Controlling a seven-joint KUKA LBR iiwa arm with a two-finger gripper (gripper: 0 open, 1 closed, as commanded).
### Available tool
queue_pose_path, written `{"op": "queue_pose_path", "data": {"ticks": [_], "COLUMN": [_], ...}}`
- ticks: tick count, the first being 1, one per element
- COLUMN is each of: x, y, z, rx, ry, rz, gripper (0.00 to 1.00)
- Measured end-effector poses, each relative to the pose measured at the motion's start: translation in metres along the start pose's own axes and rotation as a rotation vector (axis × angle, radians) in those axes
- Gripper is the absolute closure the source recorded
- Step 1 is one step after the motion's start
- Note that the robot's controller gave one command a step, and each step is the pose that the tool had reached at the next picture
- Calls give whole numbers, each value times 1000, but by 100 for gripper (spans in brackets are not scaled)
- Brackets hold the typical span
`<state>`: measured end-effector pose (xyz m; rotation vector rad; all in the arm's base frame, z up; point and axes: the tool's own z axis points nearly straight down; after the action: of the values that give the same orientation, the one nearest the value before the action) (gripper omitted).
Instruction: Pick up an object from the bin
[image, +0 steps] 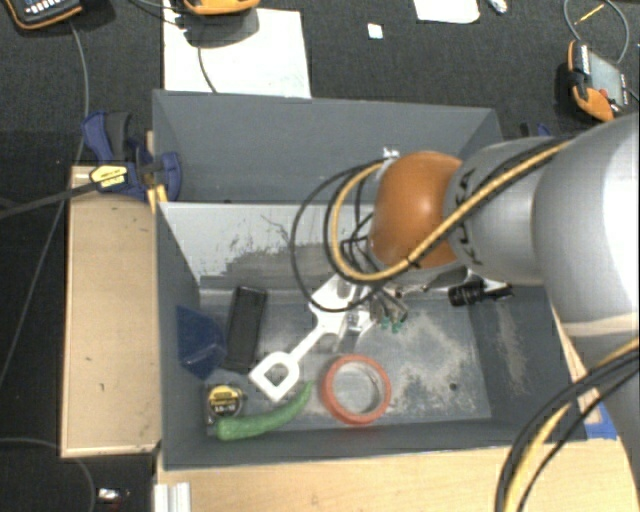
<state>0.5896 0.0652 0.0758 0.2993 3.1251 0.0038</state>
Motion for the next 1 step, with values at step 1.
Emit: {"op": "queue_pose_path", "data": {"ticks": [1], "x": [-6], "y": [-6], "z": [21], "rx": [3], "ry": [-1], "rz": [-99], "gripper": [0]}}
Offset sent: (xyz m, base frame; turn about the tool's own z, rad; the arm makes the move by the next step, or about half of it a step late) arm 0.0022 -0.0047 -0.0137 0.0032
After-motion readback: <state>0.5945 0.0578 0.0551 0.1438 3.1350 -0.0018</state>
